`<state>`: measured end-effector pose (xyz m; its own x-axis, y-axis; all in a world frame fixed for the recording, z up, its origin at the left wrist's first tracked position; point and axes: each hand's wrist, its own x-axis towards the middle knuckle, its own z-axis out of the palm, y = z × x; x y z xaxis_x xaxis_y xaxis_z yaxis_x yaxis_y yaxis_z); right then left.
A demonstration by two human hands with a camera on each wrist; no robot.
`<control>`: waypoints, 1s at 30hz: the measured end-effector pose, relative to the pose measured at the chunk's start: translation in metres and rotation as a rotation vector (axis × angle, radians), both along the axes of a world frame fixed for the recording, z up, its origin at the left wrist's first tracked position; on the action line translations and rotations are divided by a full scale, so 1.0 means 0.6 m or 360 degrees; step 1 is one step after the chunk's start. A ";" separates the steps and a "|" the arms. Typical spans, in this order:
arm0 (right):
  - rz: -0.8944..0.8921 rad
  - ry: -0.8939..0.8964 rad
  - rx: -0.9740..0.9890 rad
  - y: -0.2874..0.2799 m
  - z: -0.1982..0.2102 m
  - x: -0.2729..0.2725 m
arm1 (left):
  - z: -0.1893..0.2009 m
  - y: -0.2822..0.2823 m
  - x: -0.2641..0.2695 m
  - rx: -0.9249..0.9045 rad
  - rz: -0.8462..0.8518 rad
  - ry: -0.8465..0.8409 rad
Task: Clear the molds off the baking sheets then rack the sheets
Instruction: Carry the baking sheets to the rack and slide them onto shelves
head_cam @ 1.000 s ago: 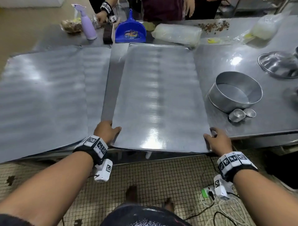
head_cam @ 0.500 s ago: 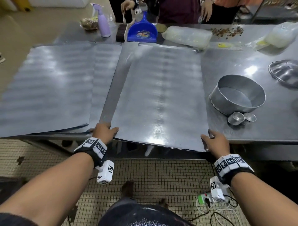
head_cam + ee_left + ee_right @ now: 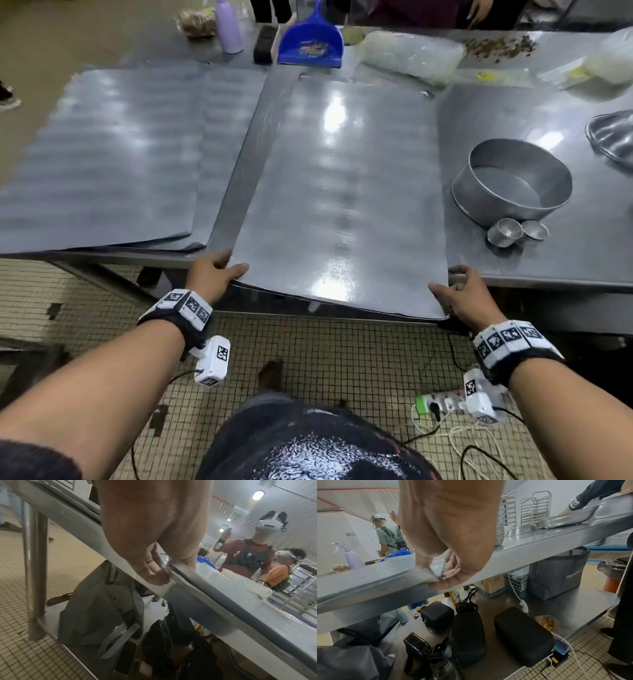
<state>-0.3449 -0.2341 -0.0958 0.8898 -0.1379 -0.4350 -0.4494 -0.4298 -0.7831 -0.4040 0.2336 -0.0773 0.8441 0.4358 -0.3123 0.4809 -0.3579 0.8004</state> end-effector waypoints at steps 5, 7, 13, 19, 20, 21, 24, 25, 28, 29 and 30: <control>0.0066 0.0135 0.0190 -0.013 0.002 -0.014 | -0.017 0.024 -0.025 -0.0233 -0.0110 0.0036; 0.0122 0.0169 0.0224 -0.017 0.001 -0.018 | -0.019 0.029 -0.036 -0.0418 -0.0183 0.0073; 0.0252 0.0234 0.0293 -0.030 0.001 -0.026 | -0.017 0.046 -0.064 -0.0645 -0.0457 0.0278; 0.0113 0.0044 0.0123 -0.011 0.010 -0.022 | -0.003 0.025 -0.051 -0.0389 -0.0202 0.0125; 0.0098 -0.0011 0.0049 -0.004 0.011 -0.018 | -0.008 0.019 -0.040 -0.0228 -0.0127 0.0098; 0.0082 -0.0037 -0.0010 0.000 0.008 -0.012 | -0.016 0.017 -0.032 -0.0106 -0.0080 0.0095; 0.0017 -0.0049 -0.0042 0.011 -0.001 -0.002 | -0.043 0.016 -0.020 -0.0140 -0.0001 0.0085; 0.0008 -0.0048 -0.0031 0.009 -0.007 -0.001 | -0.049 0.018 -0.020 -0.0216 0.0023 0.0088; 0.0007 -0.0056 -0.0006 -0.007 -0.012 -0.006 | -0.052 0.020 -0.029 -0.0419 -0.0046 0.0086; 0.0024 -0.0047 0.0025 -0.014 -0.014 -0.009 | -0.050 0.022 -0.036 -0.0477 -0.0086 0.0104; 0.0036 -0.0036 0.0047 -0.020 -0.014 -0.013 | -0.045 0.022 -0.043 -0.0532 -0.0122 0.0120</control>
<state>-0.3528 -0.2461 -0.1045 0.9022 -0.1052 -0.4183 -0.4220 -0.4162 -0.8054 -0.4301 0.2466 -0.1046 0.8394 0.2353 -0.4899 0.5252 -0.1194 0.8426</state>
